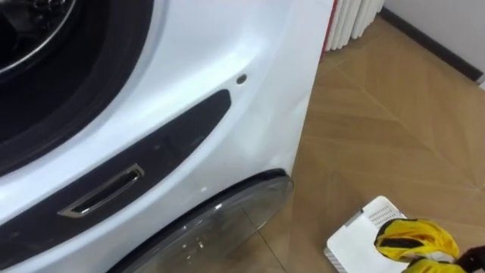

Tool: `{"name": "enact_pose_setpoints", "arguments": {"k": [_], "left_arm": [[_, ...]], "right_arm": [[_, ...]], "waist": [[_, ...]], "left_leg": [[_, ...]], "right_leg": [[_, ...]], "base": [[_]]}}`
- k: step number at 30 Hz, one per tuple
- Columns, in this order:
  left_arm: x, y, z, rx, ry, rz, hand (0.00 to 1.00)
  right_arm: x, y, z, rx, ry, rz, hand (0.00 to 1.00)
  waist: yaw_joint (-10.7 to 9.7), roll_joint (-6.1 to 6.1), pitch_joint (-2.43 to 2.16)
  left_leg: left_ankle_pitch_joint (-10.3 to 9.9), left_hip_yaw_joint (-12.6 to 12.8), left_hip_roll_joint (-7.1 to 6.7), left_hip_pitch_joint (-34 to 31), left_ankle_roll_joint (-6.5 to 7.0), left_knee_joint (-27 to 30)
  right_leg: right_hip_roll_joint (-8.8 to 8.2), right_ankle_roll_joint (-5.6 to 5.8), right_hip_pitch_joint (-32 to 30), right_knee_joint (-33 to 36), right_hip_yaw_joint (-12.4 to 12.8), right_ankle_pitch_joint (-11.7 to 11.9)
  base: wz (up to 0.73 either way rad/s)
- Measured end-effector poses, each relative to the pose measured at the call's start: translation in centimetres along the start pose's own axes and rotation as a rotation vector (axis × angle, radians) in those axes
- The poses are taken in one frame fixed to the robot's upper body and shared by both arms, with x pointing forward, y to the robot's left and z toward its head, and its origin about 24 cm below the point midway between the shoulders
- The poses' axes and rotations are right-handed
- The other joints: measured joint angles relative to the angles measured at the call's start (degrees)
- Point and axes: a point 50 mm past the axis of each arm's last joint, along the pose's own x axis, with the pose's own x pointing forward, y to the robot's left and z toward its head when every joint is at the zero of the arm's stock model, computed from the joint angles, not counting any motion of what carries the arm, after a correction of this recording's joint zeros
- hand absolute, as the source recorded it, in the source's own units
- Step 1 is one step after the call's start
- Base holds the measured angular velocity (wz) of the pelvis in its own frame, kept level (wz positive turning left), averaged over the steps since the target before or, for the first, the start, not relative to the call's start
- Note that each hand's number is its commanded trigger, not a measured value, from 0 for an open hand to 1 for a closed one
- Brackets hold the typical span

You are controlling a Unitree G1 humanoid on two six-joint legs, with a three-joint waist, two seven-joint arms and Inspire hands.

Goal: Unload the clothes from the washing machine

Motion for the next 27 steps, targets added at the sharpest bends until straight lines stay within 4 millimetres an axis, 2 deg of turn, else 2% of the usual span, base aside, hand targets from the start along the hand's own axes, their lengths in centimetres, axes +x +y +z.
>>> {"name": "enact_pose_setpoints", "arguments": {"k": [4, 8, 9, 10, 11, 27], "left_arm": [[0.0, 0.0, 0.6, -0.033, -0.022, -0.002, 0.00], [0.0, 0.0, 0.8, -0.047, -0.023, -0.002, 0.00], [0.0, 0.0, 1.0, -0.048, -0.030, -0.001, 0.00], [0.0, 0.1, 1.1, -0.049, -0.036, 0.000, 0.00], [0.0, 0.1, 1.2, -0.050, -0.039, 0.004, 0.00], [-0.1, 0.3, 1.0, -0.081, -0.030, 0.044, 0.00]], "right_arm": [[-0.1, 0.0, -0.5, 0.005, 0.019, -0.027, 1.00], [-0.2, -0.3, -0.7, 0.010, 0.026, -0.092, 1.00], [-0.1, -0.4, -0.6, 0.014, 0.025, -0.110, 0.85], [-0.1, -0.5, -0.6, 0.017, 0.026, -0.115, 0.54], [-0.1, -0.5, -0.6, 0.018, 0.025, -0.128, 0.00], [-0.2, -1.4, -0.3, 0.017, 0.014, -0.281, 0.00]], "waist": [[0.4, 0.63, 0.05], [0.5, 0.55, 0.05], [0.5, 0.55, 0.04], [0.5, 0.55, 0.04], [0.5, 0.53, 0.04], [0.8, 0.66, -0.06]], "left_leg": [[0.0, 0.1, -0.08, -0.8, 0.02, -0.1], [0.0, 0.2, -0.63, -1.6, 0.02, -0.3], [0.0, 0.2, -0.74, -2.1, 0.02, -0.2], [0.0, 0.2, -0.76, -2.3, 0.02, -0.2], [0.0, 0.3, -0.82, -2.5, 0.02, -0.2], [0.1, 0.4, -1.01, -2.6, 0.09, -0.2]], "right_leg": [[-0.07, 0.08, -0.8, 0.2, -0.1, -0.1], [-0.13, -0.02, -2.5, 1.9, 0.0, -0.9], [-0.16, -0.01, -3.1, 2.2, 0.1, -1.0], [-0.15, -0.02, -3.4, 2.2, 0.2, -1.1], [-0.12, -0.03, -3.7, 2.6, 0.3, -1.2], [-0.14, -0.03, -4.0, 2.8, 0.6, -1.3]], "base": [[0.01], [0.04], [0.00], [0.00], [0.00], [0.00]]}}
